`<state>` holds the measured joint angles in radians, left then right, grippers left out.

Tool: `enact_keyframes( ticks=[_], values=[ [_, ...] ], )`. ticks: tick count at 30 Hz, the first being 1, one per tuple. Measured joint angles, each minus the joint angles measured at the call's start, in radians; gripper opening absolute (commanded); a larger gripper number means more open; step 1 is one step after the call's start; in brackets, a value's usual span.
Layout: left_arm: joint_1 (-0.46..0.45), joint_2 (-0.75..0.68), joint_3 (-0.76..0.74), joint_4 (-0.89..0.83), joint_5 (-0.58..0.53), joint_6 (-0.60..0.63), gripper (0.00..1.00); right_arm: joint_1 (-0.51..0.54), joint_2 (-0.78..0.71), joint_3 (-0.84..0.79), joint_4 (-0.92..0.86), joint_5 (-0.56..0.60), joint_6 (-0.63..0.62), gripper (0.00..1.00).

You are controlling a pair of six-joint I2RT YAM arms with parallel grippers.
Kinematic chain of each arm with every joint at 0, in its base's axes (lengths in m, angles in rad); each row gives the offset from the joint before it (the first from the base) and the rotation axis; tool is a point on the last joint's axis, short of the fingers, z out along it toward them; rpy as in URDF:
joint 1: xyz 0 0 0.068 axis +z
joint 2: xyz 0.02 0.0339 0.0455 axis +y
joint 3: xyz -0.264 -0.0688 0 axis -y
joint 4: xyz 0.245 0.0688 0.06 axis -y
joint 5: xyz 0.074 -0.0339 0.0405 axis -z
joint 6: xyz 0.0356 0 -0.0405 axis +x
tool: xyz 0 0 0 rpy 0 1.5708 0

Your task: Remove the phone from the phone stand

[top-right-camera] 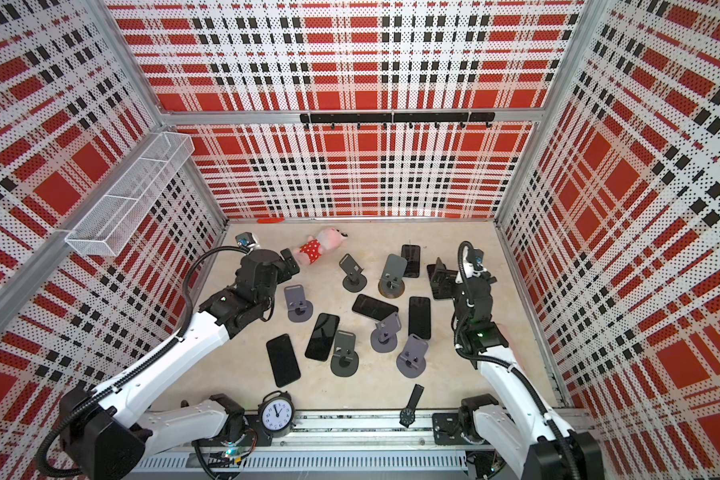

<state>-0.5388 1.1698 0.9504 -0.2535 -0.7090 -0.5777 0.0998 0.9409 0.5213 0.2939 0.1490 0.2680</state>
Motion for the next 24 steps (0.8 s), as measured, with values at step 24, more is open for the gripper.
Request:
enact_keyframes(
  ticks=[24],
  values=[
    [0.374,0.319,-0.669,1.220,0.196,0.595,0.98,-0.183,0.589,-0.145,0.525,-0.362,-0.127,1.00]
  ],
)
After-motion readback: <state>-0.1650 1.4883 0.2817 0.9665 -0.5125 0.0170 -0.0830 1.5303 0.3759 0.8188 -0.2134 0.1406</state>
